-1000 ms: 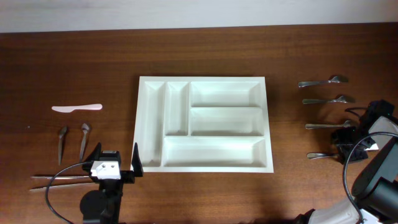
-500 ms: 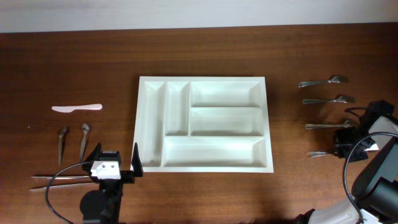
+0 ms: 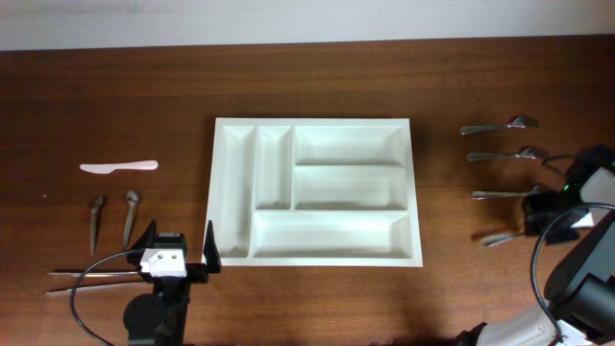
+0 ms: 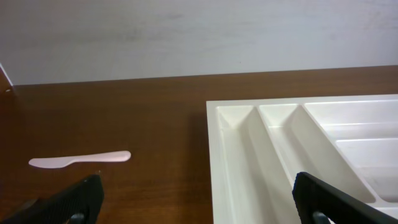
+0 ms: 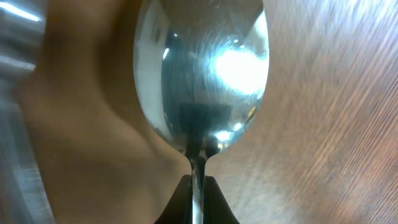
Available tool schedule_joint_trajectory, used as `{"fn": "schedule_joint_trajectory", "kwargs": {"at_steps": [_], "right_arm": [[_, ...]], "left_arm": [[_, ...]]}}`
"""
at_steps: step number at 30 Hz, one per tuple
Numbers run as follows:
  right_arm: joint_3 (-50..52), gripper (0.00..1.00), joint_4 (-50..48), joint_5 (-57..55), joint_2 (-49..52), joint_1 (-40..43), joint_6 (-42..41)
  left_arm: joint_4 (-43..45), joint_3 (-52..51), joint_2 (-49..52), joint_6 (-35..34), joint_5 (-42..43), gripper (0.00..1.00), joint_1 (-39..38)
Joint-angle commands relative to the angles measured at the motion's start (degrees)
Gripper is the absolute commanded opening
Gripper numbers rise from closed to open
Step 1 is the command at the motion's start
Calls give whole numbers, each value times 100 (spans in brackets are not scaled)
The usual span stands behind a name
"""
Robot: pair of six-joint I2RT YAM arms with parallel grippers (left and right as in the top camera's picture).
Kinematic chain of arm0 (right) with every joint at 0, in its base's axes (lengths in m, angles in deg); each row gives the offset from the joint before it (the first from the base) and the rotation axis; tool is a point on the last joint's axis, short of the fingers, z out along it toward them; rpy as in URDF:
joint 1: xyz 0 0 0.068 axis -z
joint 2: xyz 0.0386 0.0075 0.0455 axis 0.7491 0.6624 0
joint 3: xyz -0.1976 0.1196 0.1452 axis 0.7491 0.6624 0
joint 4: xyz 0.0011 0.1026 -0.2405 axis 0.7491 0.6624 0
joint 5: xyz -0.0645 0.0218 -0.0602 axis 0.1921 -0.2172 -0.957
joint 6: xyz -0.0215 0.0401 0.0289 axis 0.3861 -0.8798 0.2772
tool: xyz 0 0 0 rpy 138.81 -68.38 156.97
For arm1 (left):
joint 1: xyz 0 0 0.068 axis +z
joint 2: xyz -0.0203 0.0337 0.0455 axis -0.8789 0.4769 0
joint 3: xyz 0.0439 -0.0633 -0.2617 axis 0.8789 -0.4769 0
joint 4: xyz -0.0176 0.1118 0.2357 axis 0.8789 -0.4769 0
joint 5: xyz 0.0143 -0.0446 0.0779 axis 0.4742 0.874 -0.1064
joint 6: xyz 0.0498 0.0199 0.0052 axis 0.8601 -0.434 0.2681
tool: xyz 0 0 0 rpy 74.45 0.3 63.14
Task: Pack container
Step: 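Lower the right gripper and grasp the top metal spoon, then carry the spoon left and lower it into the tray's top-right compartment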
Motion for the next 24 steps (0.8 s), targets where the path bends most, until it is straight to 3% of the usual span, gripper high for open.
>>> {"fn": "schedule_joint_trajectory", "kwargs": {"at_steps": [1,12,24], "right_arm": [[-767,4,273,-133,7,-157,-37],[-2465,4,935,1014,7,-1401,-542],[-2830,4,590,835,9,-3574,-2374]], "left_arm": [[20,-61,-55,87,-39,99,24],[20,-61,-55,87,-37,99,24],[20,-61,-55,87,-37,99,24]]}}
